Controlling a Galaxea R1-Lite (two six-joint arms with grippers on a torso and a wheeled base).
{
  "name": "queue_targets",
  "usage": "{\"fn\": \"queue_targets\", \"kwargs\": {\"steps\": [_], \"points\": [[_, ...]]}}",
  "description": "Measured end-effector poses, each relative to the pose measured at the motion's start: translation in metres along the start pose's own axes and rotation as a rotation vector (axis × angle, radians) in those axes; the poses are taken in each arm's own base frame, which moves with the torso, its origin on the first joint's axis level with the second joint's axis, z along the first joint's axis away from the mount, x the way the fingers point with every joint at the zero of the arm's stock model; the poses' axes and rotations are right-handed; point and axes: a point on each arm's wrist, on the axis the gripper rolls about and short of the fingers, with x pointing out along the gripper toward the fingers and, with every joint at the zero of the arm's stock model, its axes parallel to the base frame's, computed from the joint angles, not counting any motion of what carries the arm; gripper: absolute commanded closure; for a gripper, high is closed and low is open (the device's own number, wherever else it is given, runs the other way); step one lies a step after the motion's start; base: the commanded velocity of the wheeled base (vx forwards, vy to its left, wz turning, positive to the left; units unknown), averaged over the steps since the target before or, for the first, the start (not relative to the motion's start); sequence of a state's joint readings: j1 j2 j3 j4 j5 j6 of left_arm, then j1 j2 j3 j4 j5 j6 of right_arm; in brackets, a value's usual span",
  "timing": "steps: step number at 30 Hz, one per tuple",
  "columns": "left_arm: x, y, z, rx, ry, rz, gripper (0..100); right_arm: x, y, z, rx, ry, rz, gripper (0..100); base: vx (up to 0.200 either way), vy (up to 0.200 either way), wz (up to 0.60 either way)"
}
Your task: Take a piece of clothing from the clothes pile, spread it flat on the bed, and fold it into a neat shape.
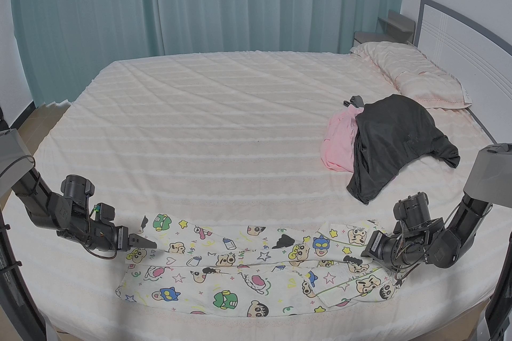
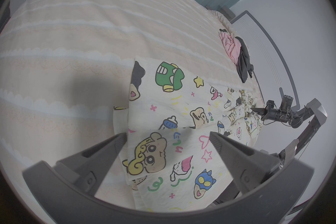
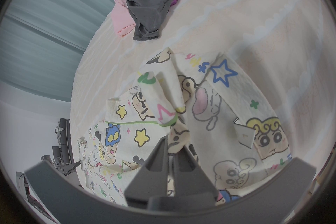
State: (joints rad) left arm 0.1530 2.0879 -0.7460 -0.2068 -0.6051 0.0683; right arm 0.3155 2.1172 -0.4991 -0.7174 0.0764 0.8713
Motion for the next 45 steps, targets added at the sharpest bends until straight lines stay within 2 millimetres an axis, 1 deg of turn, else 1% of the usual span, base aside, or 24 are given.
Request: {"fn": "queue_targets", "kwargs": {"steps": [7,11,16,24,34,39,42,45], "points": [[0.002,0.0,-0.001,-0.001,0.007,0.0,100,0.0,0.0,0.0,0.001,0.001,-0.001,100,0.0,0.0,0.0],[-0.001,0.001,-0.002,-0.005,0.007,0.004,100,0.0,0.0,0.0,0.0,0.0,0.0,100,0.0,0.0,0.0],[-0.009,-0.001,-0.003,-0.009,-0.01,0.009,100,0.0,0.0,0.0,0.001,0.0,0.0,100,0.0,0.0,0.0],[-0.028,-0.014,-0.008,0.016,-0.049,0.008,100,-0.001,0.0,0.001,0.001,-0.002,0.001,100,0.0,0.0,0.0],[-0.049,-0.023,-0.024,0.007,-0.082,-0.075,100,-0.002,0.001,0.001,0.001,-0.005,0.004,100,0.0,0.0,0.0],[-0.055,-0.021,-0.017,0.025,-0.138,-0.066,100,-0.002,0.001,0.001,0.0,-0.007,0.007,100,0.0,0.0,0.0],[-0.057,-0.02,-0.007,0.042,-0.198,-0.059,100,-0.002,0.004,0.004,-0.001,-0.025,0.027,100,0.0,0.0,0.0],[-0.056,-0.019,0.001,0.02,-0.244,-0.061,100,-0.003,0.007,0.007,-0.002,-0.054,0.06,100,0.0,0.0,0.0]]}}
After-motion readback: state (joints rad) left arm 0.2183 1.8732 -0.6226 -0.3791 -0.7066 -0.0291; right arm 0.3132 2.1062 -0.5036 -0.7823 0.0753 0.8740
